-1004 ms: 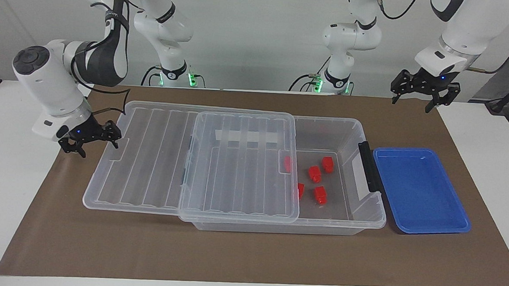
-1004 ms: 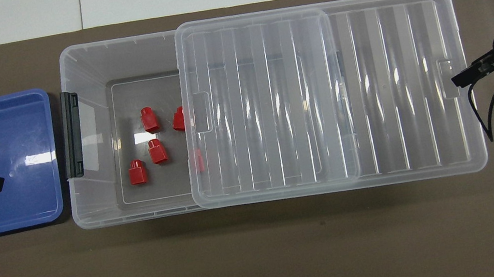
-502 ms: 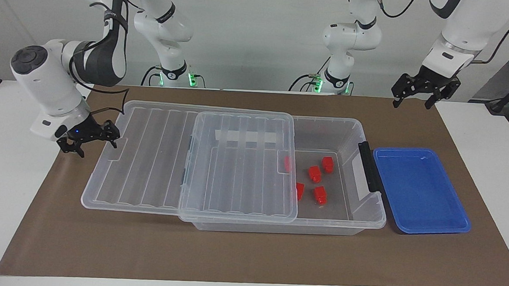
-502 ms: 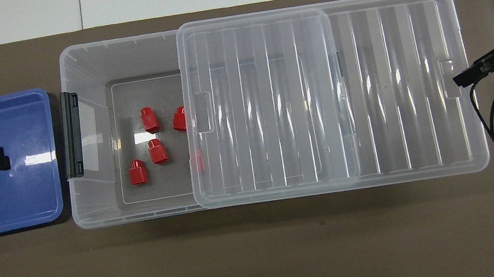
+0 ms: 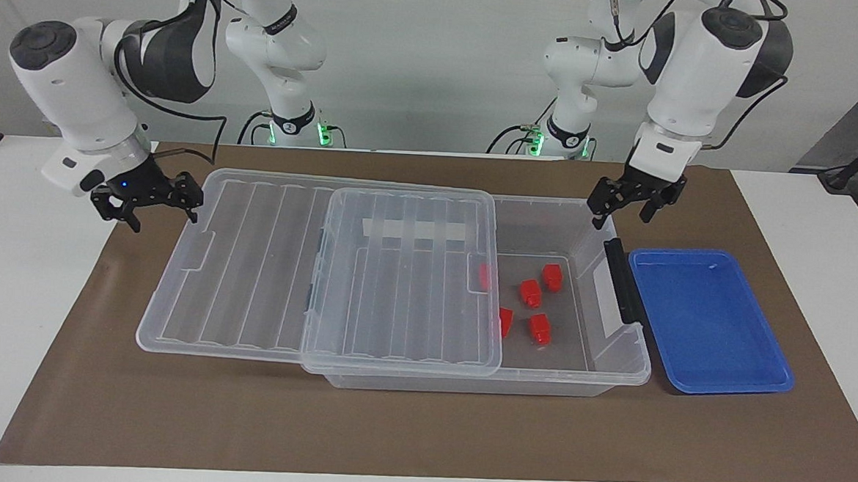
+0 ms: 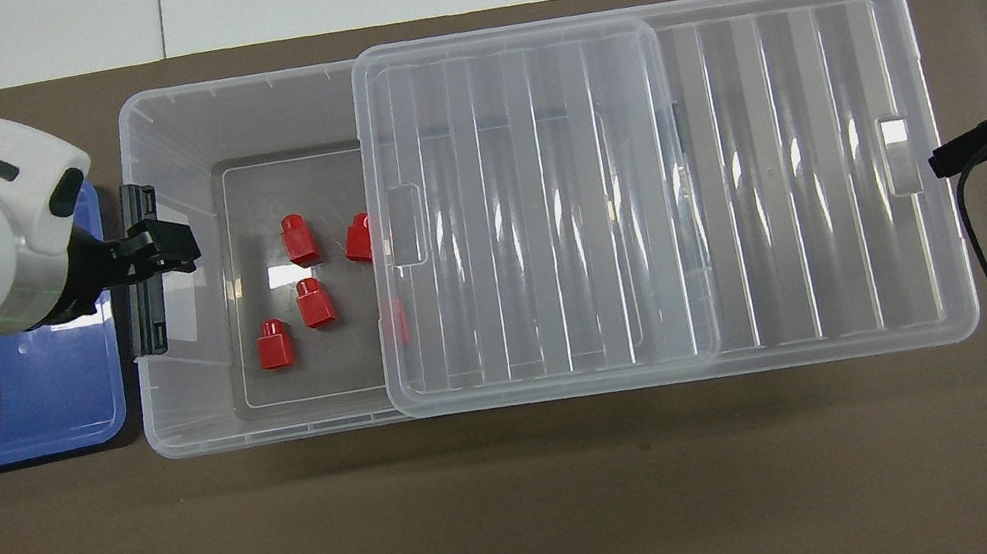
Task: Place red block in blue tray from box
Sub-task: 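Reach the left gripper into the box toward the red blocks, then grasp a red block with the left gripper and lift it, then carry the red block over the blue tray with the left gripper, then lower the block into the tray while the right gripper slides the lid back, then open the left gripper to release the red block in the tray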
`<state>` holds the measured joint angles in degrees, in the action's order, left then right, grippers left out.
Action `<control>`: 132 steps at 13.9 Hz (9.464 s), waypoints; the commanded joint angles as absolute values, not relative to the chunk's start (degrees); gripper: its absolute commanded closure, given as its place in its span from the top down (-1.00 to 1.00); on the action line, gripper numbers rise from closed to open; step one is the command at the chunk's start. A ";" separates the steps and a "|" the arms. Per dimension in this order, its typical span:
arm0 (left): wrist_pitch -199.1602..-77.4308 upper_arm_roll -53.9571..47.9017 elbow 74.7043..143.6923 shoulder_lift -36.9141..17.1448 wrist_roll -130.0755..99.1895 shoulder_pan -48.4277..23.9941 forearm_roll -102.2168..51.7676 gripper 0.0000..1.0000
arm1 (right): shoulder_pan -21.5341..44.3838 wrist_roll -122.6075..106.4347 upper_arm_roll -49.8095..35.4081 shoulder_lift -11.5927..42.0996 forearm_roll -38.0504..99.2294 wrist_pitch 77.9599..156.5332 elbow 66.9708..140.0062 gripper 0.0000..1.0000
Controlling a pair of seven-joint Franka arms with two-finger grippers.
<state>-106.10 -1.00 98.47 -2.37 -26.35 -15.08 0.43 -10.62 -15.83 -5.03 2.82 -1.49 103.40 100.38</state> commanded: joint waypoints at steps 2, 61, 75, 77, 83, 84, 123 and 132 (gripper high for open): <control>-109.85 -0.09 94.57 -9.83 -30.94 -18.81 3.08 1.00 | -5.73 -1.09 -5.36 -1.66 -1.85 100.29 101.43 1.00; -92.20 0.70 87.89 -12.92 -14.30 -8.82 2.37 -0.67 | -13.09 5.54 -4.66 -1.94 -0.97 112.84 103.88 -1.00; -124.35 0.97 114.08 -5.97 10.81 8.77 2.37 -0.66 | -11.70 5.01 -5.19 7.29 -0.88 120.23 104.41 -1.00; -126.63 0.97 114.52 -6.94 10.81 9.31 2.37 -0.66 | -10.82 5.01 -5.19 7.29 -0.88 120.23 104.41 -1.00; -136.13 0.97 116.98 -12.30 10.81 11.17 2.37 -0.66 | -6.95 4.83 -5.27 7.29 -0.88 119.88 104.41 -1.00; -137.88 0.97 116.81 -13.87 10.81 10.99 2.37 -0.66 | -5.90 4.75 -5.27 7.29 -0.88 119.62 104.41 -1.00; -99.87 -0.70 102.48 3.22 10.28 4.93 2.37 1.00 | 4.66 10.20 -6.06 8.09 -0.44 121.46 105.29 -1.00; -97.90 -0.62 102.92 6.42 10.11 -3.50 2.37 1.00 | 7.99 11.07 -6.15 7.91 -0.44 121.29 105.38 -1.00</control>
<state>-97.71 -1.45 102.49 6.06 10.49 0.20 1.99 7.15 9.38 -5.98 8.29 -1.21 120.39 104.54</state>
